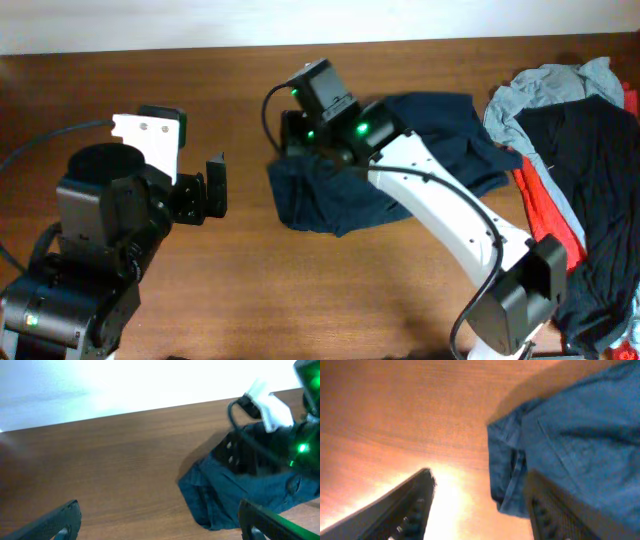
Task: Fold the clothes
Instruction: 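Grasp the shorts' left end with the left gripper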
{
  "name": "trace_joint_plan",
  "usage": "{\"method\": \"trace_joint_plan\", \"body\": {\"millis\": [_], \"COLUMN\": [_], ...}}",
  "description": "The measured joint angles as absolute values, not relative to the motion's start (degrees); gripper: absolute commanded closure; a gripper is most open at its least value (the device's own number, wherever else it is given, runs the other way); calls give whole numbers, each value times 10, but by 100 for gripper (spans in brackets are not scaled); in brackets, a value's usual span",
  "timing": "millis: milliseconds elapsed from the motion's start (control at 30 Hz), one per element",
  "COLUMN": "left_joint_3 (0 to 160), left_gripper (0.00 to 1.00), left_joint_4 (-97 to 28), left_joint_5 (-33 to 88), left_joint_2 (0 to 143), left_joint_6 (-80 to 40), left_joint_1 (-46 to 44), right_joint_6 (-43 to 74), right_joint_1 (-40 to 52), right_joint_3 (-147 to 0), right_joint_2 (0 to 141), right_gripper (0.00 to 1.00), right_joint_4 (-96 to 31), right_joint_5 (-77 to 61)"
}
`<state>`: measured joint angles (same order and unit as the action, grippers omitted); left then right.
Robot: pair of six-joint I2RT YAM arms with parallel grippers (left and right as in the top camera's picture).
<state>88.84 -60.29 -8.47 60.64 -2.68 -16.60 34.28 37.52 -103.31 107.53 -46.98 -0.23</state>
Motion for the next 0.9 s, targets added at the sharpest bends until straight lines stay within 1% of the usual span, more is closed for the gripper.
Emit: {"method": "trace_joint_plan", "body": {"millis": [133, 300, 367, 433, 500, 567, 600, 700, 800, 900], "left_joint_3": [888, 889, 891, 891, 891, 890, 890, 889, 887, 887], "left_gripper": [1, 1, 6, 16, 20, 21, 21, 21, 21, 21], "left_joint_4": [-606, -624, -637, -649, -659, -663, -663, -663, -663, -654], "left_joint_5": [-85, -68, -39, -3, 27, 56, 57, 71, 67, 38], "left_joint_2": [611, 640, 666, 701, 741, 801, 804, 870, 936, 992], "left_joint_6": [-27, -18, -1, 20, 45, 72, 74, 98, 114, 118], "left_joint_1": [-166, -166, -166, -168, -176, -201, -203, -245, -292, -333], "right_joint_6": [342, 342, 341, 341, 342, 340, 340, 340, 339, 336], "right_joint_1": [374, 317, 280, 239, 201, 147, 142, 95, 61, 39], "right_joint_3": [-1033, -1033, -1033, -1033, -1033, -1033, -1033, -1033, -1033, -1033], "right_joint_2": [1059, 1012, 987, 962, 941, 915, 913, 894, 882, 881], "right_gripper": [32, 26, 24, 21, 20, 18, 17, 15, 13, 11], "right_joint_4": [-521, -581, -605, -629, -650, -685, -688, -718, -742, -762], "right_joint_5": [41, 69, 77, 78, 81, 81, 81, 79, 79, 78]}}
